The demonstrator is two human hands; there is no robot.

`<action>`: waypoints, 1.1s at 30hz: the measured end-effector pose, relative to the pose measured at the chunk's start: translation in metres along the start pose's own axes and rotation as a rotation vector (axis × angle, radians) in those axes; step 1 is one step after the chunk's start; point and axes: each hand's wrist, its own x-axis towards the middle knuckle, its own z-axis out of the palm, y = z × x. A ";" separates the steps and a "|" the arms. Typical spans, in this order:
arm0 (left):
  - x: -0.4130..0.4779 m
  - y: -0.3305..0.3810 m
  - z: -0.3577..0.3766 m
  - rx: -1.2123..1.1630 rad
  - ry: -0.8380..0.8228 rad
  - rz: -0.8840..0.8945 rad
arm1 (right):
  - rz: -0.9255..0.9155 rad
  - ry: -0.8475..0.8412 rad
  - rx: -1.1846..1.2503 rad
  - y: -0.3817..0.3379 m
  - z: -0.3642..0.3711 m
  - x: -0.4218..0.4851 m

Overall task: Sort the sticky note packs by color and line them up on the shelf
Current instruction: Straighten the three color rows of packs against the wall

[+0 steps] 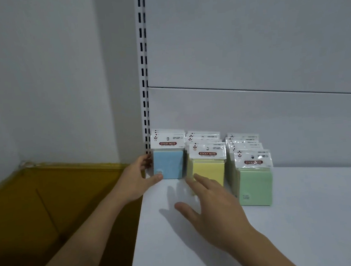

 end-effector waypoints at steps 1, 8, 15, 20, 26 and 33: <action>-0.002 0.001 -0.002 0.008 0.024 -0.011 | 0.022 -0.016 -0.004 0.004 0.000 -0.004; -0.014 0.035 -0.016 0.164 0.407 0.284 | 0.054 -0.072 -0.066 0.018 0.007 -0.017; -0.029 0.073 0.014 0.354 -0.001 0.125 | 0.033 -0.028 -0.052 0.023 0.016 -0.018; -0.034 0.073 0.043 0.302 -0.102 -0.002 | 0.118 -0.035 0.116 0.030 0.016 -0.021; -0.028 0.086 0.060 0.280 -0.060 0.006 | 0.155 -0.130 0.197 0.036 0.009 -0.014; -0.026 0.078 0.069 0.247 -0.038 0.010 | 0.080 -0.195 0.033 0.036 0.008 -0.015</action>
